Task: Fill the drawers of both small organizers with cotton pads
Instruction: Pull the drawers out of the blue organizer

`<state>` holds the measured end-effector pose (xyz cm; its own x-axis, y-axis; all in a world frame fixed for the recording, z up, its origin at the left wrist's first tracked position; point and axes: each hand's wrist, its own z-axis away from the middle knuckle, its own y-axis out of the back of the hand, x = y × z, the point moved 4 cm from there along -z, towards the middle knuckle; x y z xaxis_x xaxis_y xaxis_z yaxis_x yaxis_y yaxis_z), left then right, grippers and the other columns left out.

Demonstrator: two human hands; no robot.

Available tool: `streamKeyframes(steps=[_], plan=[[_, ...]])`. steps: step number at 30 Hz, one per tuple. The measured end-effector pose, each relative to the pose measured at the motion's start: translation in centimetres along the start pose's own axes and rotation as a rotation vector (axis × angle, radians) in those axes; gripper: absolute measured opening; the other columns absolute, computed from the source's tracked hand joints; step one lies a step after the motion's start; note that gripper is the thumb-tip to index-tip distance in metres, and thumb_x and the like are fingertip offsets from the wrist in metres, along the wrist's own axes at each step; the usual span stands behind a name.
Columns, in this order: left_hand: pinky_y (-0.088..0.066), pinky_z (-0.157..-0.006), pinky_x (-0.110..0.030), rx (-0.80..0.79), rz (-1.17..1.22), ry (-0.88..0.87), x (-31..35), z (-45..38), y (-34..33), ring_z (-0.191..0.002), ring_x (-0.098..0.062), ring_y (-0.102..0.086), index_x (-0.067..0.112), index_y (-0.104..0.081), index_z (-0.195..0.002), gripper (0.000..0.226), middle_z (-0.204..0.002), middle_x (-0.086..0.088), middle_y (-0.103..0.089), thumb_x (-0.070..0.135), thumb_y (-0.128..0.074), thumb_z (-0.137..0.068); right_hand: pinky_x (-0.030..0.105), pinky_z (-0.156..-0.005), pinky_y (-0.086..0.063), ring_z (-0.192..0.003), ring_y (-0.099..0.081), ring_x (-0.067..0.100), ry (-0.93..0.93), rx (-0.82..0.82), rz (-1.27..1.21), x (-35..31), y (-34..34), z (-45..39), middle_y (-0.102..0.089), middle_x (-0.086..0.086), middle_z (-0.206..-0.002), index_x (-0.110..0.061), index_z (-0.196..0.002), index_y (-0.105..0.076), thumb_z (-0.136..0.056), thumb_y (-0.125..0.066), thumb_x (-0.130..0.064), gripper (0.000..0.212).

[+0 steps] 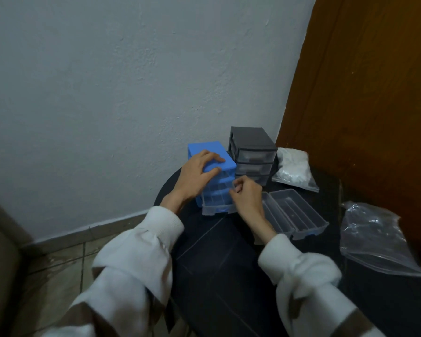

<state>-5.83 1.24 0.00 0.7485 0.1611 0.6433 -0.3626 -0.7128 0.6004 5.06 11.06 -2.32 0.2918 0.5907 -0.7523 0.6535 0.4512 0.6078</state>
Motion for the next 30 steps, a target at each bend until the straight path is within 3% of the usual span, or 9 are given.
streamKeyframes(steps=[7, 12, 19, 23, 27, 28, 30], plan=[[-0.039, -0.094, -0.03, -0.032, -0.071, 0.007, -0.3, -0.9, 0.5, -0.109, -0.017, -0.054, 0.015, -0.063, -0.11, 0.037, -0.117, -0.003, -0.059, 0.035, -0.049, -0.082, 0.01, -0.051, -0.032, -0.063, -0.048, 0.006, 0.071, -0.04, 0.068, 0.5, 1.1, 2.5, -0.056, 0.001, -0.074, -0.007, -0.088, -0.064, -0.084, -0.062, -0.003, 0.006], [-0.037, -0.099, -0.034, -0.068, -0.173, -0.007, -0.4, -1.9, 0.4, -0.117, -0.023, -0.052, 0.013, -0.06, -0.117, 0.028, -0.125, -0.006, -0.058, 0.023, -0.051, -0.092, 0.007, -0.052, -0.033, -0.059, -0.046, 0.003, 0.144, -0.074, 0.164, 0.9, 1.6, 4.5, -0.054, -0.001, -0.07, -0.008, -0.084, -0.064, -0.082, -0.059, -0.001, 0.009], [-0.038, -0.096, -0.027, -0.08, -0.266, 0.031, 0.1, -3.1, -0.3, -0.118, -0.021, -0.053, 0.012, -0.056, -0.124, 0.03, -0.131, -0.005, -0.057, 0.014, -0.049, -0.095, 0.018, -0.069, -0.036, -0.087, -0.056, 0.014, 0.152, -0.067, 0.293, 1.2, 1.6, 4.9, -0.06, 0.005, -0.094, -0.006, -0.098, -0.061, -0.085, -0.06, -0.005, 0.013], [-0.04, -0.102, -0.036, -0.094, -0.278, 0.051, 0.0, -3.7, -1.1, -0.12, -0.024, -0.052, 0.012, -0.053, -0.128, 0.032, -0.131, -0.007, -0.056, 0.011, -0.047, -0.096, 0.021, -0.072, -0.038, -0.097, -0.057, 0.02, 0.182, -0.05, 0.399, 0.9, 1.7, 5.2, -0.058, 0.009, -0.108, -0.006, -0.107, -0.057, -0.087, -0.058, -0.006, 0.019], [-0.014, -0.115, -0.034, 0.026, -0.249, 0.014, 1.0, -2.8, -1.6, -0.121, -0.024, -0.05, 0.012, -0.048, -0.13, 0.036, -0.132, -0.008, -0.054, 0.006, -0.045, -0.095, 0.026, -0.076, -0.043, -0.101, -0.058, 0.023, 0.242, -0.077, 0.499, 0.4, 1.4, 5.4, -0.055, 0.01, -0.116, -0.006, -0.115, -0.054, -0.093, -0.052, -0.007, 0.022], [-0.014, -0.114, -0.028, 0.094, -0.222, -0.006, 1.5, -2.1, -1.5, -0.12, -0.022, -0.05, 0.012, -0.049, -0.129, 0.035, -0.13, -0.007, -0.055, 0.006, -0.046, -0.095, 0.025, -0.075, -0.042, -0.101, -0.058, 0.023, 0.245, -0.07, 0.499, 0.4, 1.5, 5.5, -0.055, 0.01, -0.115, -0.006, -0.113, -0.055, -0.093, -0.052, -0.008, 0.02], [-0.027, -0.102, -0.017, 0.22, -0.136, -0.009, 2.8, 0.0, -1.6, -0.112, -0.013, -0.05, 0.013, -0.051, -0.125, 0.033, -0.126, -0.004, -0.056, 0.005, -0.046, -0.094, 0.024, -0.073, -0.041, -0.097, -0.058, 0.022, 0.236, -0.026, 0.451, 0.7, 2.4, 5.2, -0.056, 0.01, -0.112, -0.007, -0.107, -0.058, -0.093, -0.053, -0.013, 0.017]])
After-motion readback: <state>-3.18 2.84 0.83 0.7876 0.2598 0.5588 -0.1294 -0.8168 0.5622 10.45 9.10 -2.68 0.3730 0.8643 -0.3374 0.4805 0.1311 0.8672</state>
